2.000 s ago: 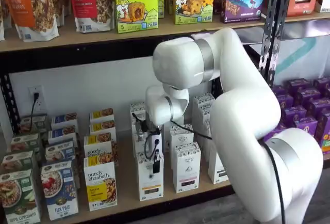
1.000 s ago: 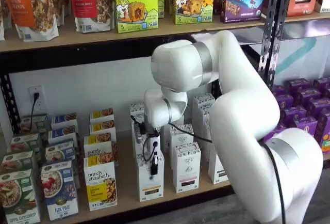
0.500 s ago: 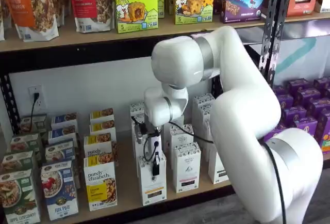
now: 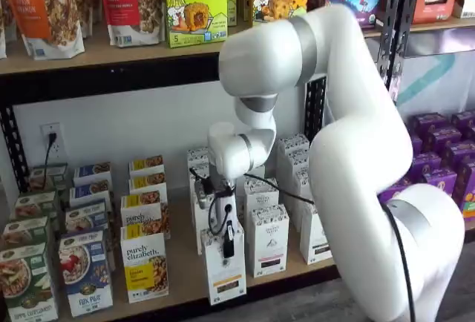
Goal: Pick up the white box with a yellow strip in the middle, on the bottom shelf, the fourth box from the left
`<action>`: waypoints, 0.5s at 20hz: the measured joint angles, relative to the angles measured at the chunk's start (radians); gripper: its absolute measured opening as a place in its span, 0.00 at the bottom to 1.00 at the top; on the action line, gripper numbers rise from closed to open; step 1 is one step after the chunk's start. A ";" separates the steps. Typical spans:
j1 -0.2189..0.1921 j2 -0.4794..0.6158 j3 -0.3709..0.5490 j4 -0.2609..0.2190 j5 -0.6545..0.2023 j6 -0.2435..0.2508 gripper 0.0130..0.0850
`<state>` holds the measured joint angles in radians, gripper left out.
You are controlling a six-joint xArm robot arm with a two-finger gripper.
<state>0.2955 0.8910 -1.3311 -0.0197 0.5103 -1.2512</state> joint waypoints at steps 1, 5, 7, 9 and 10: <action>0.005 -0.021 0.028 -0.003 -0.005 0.009 0.50; 0.026 -0.111 0.136 -0.029 -0.016 0.053 0.50; 0.036 -0.162 0.196 -0.044 -0.023 0.076 0.50; 0.043 -0.217 0.261 -0.057 -0.031 0.096 0.50; 0.045 -0.244 0.290 -0.065 -0.036 0.105 0.50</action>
<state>0.3404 0.6474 -1.0407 -0.0847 0.4739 -1.1457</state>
